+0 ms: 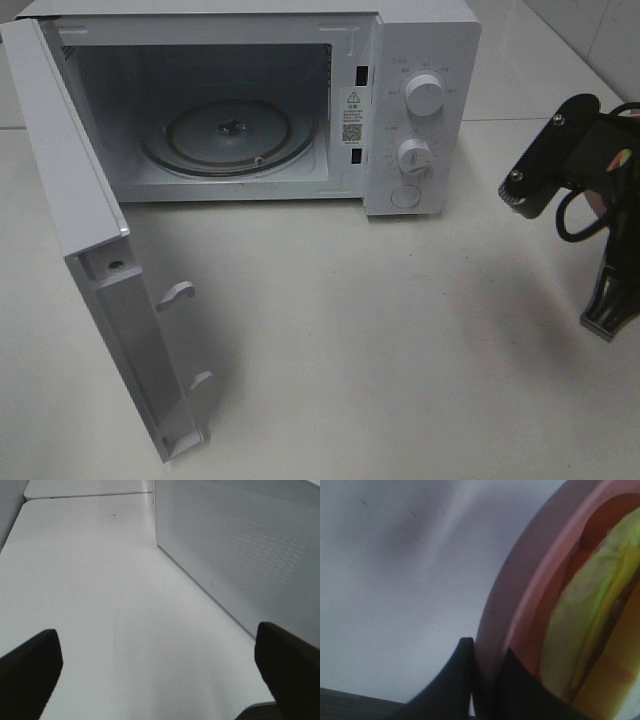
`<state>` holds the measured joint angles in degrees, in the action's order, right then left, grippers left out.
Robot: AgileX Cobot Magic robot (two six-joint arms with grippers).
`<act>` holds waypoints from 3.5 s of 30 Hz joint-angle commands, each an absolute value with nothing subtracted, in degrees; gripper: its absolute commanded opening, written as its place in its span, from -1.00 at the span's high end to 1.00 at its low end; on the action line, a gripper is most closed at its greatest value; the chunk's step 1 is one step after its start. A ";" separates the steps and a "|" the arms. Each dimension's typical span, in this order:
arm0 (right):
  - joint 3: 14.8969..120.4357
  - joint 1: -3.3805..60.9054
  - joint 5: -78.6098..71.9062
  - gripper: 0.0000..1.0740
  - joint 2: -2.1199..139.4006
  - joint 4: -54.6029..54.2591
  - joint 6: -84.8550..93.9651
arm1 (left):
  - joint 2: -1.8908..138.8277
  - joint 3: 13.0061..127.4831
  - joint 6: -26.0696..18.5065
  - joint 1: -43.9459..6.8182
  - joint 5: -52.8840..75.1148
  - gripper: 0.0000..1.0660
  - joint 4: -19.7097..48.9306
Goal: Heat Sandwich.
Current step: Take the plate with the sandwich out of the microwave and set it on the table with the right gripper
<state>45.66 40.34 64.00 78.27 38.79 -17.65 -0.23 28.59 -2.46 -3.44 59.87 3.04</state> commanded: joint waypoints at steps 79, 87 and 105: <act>52.25 30.71 52.54 0.88 112.53 47.90 -43.49 | -1.55 28.42 -2.23 -3.32 59.47 -0.94 3.09; 48.59 30.71 48.19 0.88 113.62 51.05 -48.64 | -1.55 28.42 -2.23 -3.32 59.47 -0.94 3.09; 48.07 30.71 46.87 0.77 113.62 53.06 -51.05 | -1.55 28.42 -2.23 -3.32 59.47 -0.94 3.09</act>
<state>48.36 30.83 45.89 113.50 51.91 -50.08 -0.23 28.59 -2.46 -3.44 59.87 3.04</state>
